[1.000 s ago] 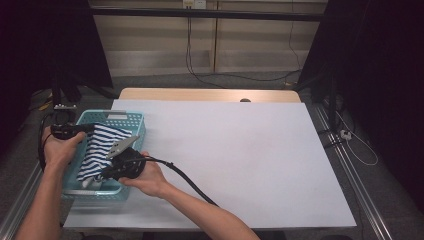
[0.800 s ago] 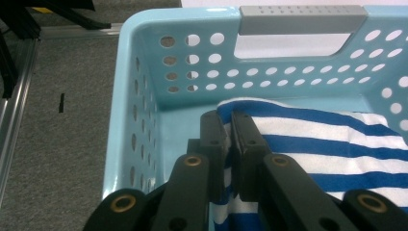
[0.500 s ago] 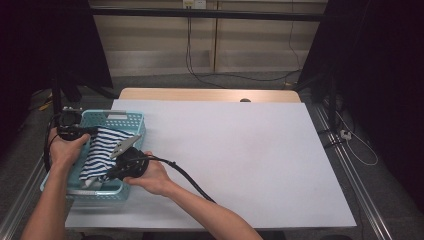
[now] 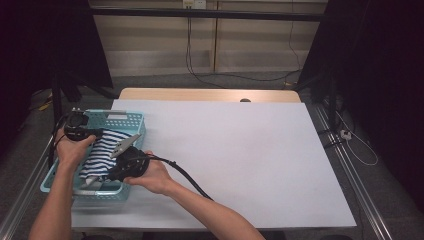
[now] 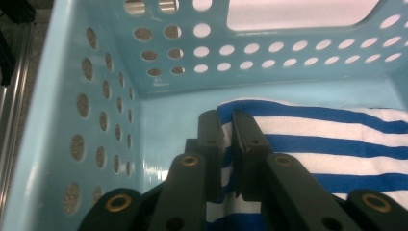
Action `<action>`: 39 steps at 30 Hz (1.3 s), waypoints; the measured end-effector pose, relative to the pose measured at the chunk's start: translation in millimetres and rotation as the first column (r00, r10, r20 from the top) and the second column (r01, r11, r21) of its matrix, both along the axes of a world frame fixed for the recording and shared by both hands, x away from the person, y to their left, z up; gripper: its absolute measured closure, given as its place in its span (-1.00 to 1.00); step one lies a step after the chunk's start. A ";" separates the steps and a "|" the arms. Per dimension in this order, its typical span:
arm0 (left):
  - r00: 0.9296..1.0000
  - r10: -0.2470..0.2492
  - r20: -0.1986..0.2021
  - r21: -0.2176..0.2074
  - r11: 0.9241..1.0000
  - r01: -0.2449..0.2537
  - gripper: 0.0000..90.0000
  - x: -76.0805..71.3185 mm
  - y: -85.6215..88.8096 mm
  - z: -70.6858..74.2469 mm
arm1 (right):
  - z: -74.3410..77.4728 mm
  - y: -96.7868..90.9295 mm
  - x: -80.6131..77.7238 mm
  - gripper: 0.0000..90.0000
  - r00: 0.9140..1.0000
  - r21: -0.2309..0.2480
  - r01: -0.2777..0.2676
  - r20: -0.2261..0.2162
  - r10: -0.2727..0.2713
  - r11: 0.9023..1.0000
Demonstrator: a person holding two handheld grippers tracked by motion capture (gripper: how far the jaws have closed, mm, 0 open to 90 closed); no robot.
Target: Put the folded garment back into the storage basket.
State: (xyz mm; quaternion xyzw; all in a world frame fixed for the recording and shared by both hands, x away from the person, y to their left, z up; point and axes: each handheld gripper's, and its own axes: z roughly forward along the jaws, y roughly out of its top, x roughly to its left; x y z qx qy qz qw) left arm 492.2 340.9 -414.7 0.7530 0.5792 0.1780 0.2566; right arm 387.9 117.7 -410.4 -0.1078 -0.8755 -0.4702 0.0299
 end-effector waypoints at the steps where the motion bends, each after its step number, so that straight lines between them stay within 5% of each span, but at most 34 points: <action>1: 0.998 0.050 0.028 -0.046 0.998 -0.049 0.74 0.0 -4.0 -2.2 | 0.6 -0.4 -0.3 0.68 1.000 -0.002 -0.002 0.006 0.002 1.000; 2: 1.000 -0.019 -0.015 0.009 1.000 0.019 0.69 -0.4 2.2 1.4 | 1.0 -0.8 -0.4 0.65 1.000 -0.003 -0.001 0.008 0.001 1.000; 3: 0.996 0.072 0.050 -0.069 0.995 -0.069 0.61 -0.3 -4.4 -1.8 | 1.6 -0.9 -0.7 0.60 1.000 -0.001 -0.001 0.004 0.001 1.000; 5: 0.998 0.049 0.042 -0.041 0.998 -0.047 0.28 -1.4 -1.3 1.8 | 2.3 -2.0 0.2 0.53 1.000 0.002 0.008 0.004 -0.008 1.000; 6: 0.993 0.092 0.078 -0.097 0.992 -0.084 0.24 -1.3 -5.2 0.7 | 2.3 -2.6 0.9 0.45 1.000 0.004 0.012 0.002 -0.012 1.000; 12: 0.995 0.022 0.101 -0.051 0.999 -0.017 -0.11 -5.1 -5.8 10.8 | 5.8 -4.1 1.3 0.23 1.000 0.040 0.017 0.011 -0.018 0.999; 20: 0.981 0.023 0.193 -0.101 0.995 -0.003 -0.50 -16.2 -1.6 26.5 | 12.2 -10.6 3.1 -0.03 0.998 0.086 0.051 0.032 -0.054 0.995; 28: 0.967 0.002 0.255 -0.086 0.996 0.020 -0.73 -29.1 1.6 30.9 | 14.3 -20.2 6.0 -0.33 0.993 0.137 0.106 0.040 -0.113 0.985; 31: 0.956 0.008 0.292 -0.120 0.992 0.028 -0.75 -35.7 4.5 36.8 | 14.5 -24.8 6.8 -0.42 0.991 0.148 0.119 0.037 -0.126 0.982; 36: 0.952 0.010 0.307 -0.141 0.989 0.035 -0.82 -46.3 7.7 44.5 | 18.2 -32.1 10.5 -0.62 0.987 0.179 0.150 0.028 -0.157 0.972; 39: 0.940 -0.006 0.340 -0.131 0.990 0.053 -0.84 -56.3 6.4 49.1 | 19.3 -36.4 10.5 -0.76 0.984 0.204 0.164 0.035 -0.174 0.965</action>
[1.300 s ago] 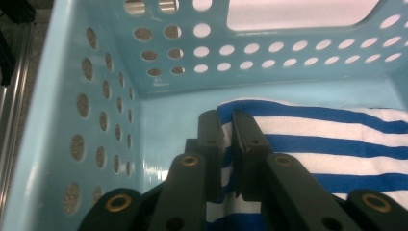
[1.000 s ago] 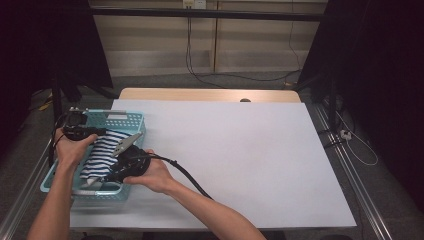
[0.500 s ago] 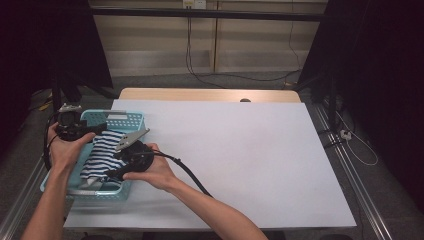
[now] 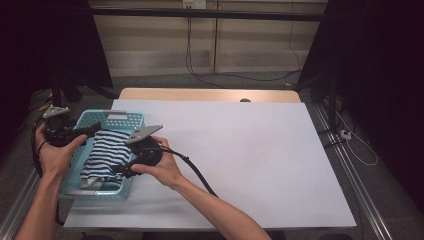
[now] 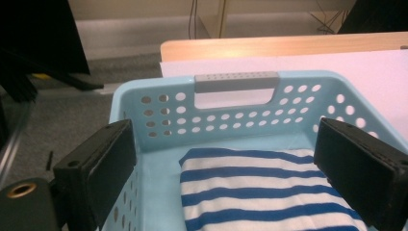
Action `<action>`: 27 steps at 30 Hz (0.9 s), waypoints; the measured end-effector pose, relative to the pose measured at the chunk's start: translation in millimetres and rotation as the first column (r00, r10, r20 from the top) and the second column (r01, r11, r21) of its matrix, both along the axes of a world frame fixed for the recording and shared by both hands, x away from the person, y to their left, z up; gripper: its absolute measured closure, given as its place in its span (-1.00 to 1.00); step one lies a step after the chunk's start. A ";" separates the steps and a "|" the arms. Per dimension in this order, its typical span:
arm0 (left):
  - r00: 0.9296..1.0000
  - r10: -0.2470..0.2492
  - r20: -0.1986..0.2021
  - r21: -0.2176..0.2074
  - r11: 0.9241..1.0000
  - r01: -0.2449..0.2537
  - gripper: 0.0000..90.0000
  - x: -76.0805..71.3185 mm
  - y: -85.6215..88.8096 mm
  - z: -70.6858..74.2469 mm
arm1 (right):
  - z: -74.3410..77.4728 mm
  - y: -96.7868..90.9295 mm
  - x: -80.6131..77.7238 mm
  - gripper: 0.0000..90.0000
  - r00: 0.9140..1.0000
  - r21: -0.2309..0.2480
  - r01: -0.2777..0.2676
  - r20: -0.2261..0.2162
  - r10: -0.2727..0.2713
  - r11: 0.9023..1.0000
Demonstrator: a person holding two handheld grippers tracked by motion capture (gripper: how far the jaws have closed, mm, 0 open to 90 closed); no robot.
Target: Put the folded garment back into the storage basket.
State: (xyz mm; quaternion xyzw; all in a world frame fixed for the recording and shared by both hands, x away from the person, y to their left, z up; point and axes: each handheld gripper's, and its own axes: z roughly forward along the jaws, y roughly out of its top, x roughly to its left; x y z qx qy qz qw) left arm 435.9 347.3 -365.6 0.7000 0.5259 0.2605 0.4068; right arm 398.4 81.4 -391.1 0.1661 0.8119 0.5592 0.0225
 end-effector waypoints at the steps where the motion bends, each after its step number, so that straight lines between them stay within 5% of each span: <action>1: 1.000 -0.012 0.003 -0.001 1.000 0.012 -0.84 -3.0 0.1 1.3 | 0.2 -1.8 0.4 -0.79 1.000 0.013 0.008 0.002 -0.008 1.000; 6: 0.999 -0.004 0.035 0.024 1.000 0.003 -0.89 -13.8 6.1 7.3 | -2.0 -9.6 0.1 -0.84 0.998 0.002 0.053 0.016 -0.053 0.999; 13: 0.997 -0.008 0.075 -0.010 1.000 0.009 -0.91 -33.5 11.6 17.1 | -3.7 -26.1 2.3 -0.84 0.992 0.016 0.124 0.004 -0.124 0.992; 20: 0.992 -0.028 0.124 0.009 1.000 0.027 -0.94 -55.4 -4.3 22.7 | -2.0 -44.1 1.4 -0.80 0.981 0.031 0.190 0.033 -0.191 0.981; 27: 0.989 -0.019 0.150 -0.032 0.999 0.024 -0.94 -74.3 -16.4 21.2 | -1.9 -62.3 0.0 -0.83 0.973 0.023 0.226 0.041 -0.227 0.974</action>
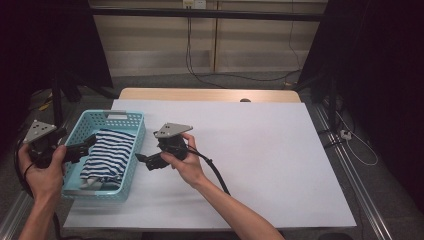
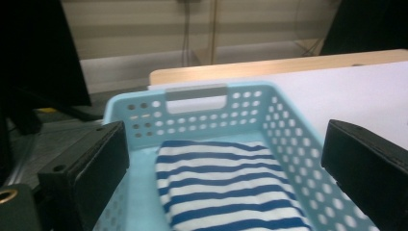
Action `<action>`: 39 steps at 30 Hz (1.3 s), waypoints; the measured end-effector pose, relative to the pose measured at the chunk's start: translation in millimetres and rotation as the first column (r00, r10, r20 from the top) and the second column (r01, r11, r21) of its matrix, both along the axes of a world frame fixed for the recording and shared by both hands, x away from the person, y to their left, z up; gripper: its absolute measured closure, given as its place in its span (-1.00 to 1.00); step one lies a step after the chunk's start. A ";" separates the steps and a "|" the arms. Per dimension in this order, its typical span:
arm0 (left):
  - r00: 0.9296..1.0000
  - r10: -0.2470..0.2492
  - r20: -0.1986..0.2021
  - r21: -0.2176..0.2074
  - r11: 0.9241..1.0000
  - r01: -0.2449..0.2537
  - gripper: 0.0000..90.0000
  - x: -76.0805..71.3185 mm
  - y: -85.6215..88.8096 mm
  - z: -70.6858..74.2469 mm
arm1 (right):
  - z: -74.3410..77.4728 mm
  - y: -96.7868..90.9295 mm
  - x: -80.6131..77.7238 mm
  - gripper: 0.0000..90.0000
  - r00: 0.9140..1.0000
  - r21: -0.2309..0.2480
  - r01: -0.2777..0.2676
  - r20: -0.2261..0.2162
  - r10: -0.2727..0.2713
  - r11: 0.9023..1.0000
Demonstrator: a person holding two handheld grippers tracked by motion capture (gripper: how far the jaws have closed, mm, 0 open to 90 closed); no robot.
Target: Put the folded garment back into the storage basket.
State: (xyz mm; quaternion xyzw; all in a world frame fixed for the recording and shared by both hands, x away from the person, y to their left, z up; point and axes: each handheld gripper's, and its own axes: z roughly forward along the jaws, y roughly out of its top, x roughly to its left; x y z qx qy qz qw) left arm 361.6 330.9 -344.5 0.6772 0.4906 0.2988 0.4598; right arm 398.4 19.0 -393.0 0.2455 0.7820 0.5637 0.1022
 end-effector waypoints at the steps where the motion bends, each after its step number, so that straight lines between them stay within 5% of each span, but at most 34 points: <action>1: 1.000 0.000 0.002 -0.006 1.000 0.000 -0.94 -2.3 -2.2 0.6 | -0.5 -2.5 -1.0 -0.83 1.000 0.005 0.004 -0.004 -0.004 1.000; 11: 0.999 -0.053 0.009 0.011 0.999 0.053 -0.92 -26.0 -32.8 -0.1 | 1.4 -33.4 -13.9 -0.96 0.999 0.014 0.054 -0.001 -0.054 0.998; 16: 0.996 -0.080 0.041 -0.027 0.996 0.081 -0.92 -33.9 -49.2 -4.9 | 1.6 -57.0 -19.7 -0.95 0.994 0.019 0.106 0.015 -0.107 0.994; 28: 0.990 -0.143 0.006 -0.039 0.989 0.143 -0.93 -41.1 -85.5 -9.3 | 5.2 -117.3 -24.5 -0.95 0.972 0.022 0.229 0.052 -0.230 0.973; 39: 0.973 -0.232 0.007 -0.032 0.972 0.232 -0.93 -40.5 -119.1 -19.4 | 7.4 -163.3 -37.1 -0.93 0.950 0.018 0.303 0.077 -0.303 0.953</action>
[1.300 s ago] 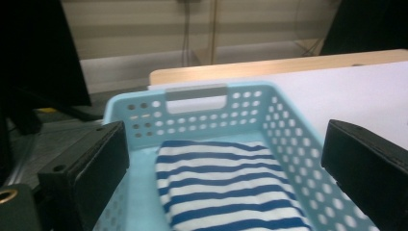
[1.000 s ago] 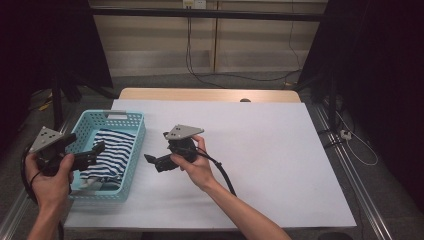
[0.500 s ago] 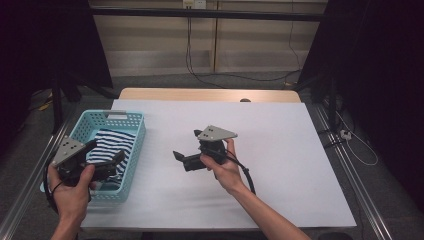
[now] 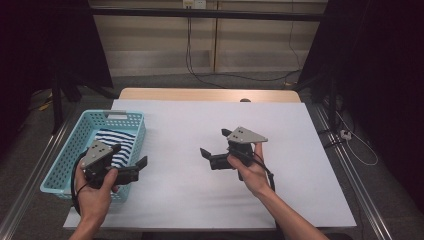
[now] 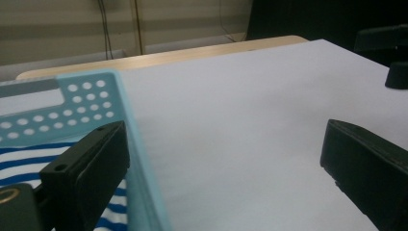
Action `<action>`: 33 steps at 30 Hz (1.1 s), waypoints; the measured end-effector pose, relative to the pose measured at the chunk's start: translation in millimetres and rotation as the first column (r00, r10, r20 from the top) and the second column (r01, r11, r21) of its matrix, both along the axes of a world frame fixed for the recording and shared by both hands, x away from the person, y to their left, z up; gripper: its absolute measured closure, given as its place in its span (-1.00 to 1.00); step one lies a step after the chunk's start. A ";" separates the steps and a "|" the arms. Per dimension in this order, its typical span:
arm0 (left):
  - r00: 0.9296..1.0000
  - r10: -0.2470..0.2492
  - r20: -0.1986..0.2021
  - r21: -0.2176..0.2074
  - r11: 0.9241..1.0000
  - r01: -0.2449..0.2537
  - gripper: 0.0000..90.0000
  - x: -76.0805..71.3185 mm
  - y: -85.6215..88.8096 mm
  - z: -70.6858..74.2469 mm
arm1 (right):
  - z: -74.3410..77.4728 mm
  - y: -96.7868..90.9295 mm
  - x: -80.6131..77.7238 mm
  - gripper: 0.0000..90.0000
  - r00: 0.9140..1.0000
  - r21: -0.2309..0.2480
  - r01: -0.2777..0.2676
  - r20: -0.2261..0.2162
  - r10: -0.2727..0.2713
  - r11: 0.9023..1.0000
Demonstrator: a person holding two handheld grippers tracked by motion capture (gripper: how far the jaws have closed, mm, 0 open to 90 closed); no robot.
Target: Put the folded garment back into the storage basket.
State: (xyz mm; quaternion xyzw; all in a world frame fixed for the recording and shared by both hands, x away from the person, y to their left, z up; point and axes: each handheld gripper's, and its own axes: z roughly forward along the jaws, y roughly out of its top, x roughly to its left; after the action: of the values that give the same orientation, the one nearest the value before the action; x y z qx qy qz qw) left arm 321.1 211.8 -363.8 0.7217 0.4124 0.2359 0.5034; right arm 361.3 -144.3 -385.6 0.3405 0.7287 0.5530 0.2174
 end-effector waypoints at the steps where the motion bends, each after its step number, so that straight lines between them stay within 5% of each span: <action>1: 1.000 -0.004 -0.001 -0.007 1.000 0.004 -0.93 0.9 -3.2 -0.9 | 1.0 -4.6 -1.1 -0.93 1.000 0.006 0.004 0.002 -0.004 1.000; 19: 0.998 -0.056 0.010 0.008 0.998 0.056 -0.93 -5.8 -38.2 -20.1 | -11.4 -77.1 -43.8 -0.92 0.992 0.019 0.116 0.039 -0.117 0.993; 29: 0.998 -0.046 0.047 -0.020 0.999 0.047 -0.93 -10.4 -44.9 -28.1 | -17.2 -112.9 -63.9 -0.93 0.976 0.040 0.214 0.028 -0.216 0.976; 33: 0.997 -0.075 0.029 -0.006 0.997 0.075 -0.92 -10.1 -44.1 -33.9 | -17.3 -129.3 -76.5 -0.93 0.962 0.052 0.267 0.049 -0.270 0.962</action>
State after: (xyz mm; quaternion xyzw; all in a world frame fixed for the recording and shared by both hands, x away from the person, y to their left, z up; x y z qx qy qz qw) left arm 311.0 167.6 -397.7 0.7313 0.3785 0.2258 0.5205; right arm 284.8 -273.6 -402.9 0.4255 0.6569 0.5437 0.3029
